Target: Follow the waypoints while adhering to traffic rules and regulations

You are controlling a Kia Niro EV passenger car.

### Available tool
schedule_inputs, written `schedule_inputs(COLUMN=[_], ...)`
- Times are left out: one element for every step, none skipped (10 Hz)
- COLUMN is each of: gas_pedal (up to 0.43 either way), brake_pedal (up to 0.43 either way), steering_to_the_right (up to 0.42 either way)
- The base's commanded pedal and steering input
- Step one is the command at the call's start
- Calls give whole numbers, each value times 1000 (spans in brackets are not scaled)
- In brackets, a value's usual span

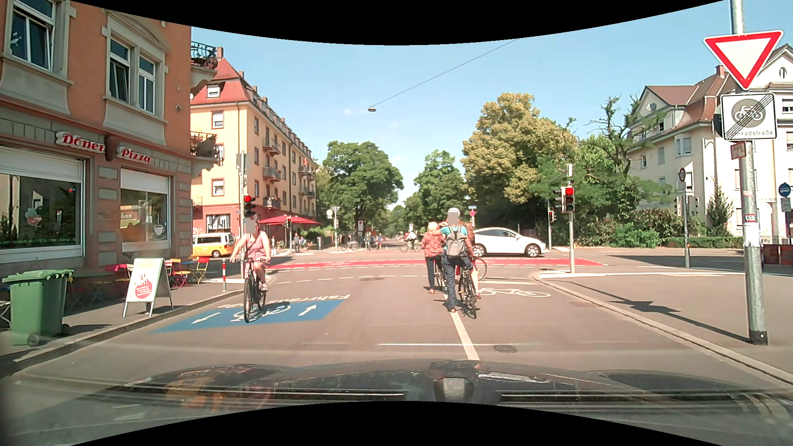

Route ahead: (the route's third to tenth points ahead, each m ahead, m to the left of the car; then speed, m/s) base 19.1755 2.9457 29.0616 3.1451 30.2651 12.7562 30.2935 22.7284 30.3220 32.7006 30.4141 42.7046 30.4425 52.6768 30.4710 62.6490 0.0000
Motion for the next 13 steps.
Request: schedule_inputs(gas_pedal=[0, 0, 0, 0, 0, 0, 0, 0, 0, 0, 0, 0, 0], brake_pedal=[287, 287, 287, 287, 287, 287, 287, 287, 287, 287, 287, 287, 287], steering_to_the_right=[11, 11, 11, 11, 11, 11, 11, 11, 11, 11, 11, 11, 11])
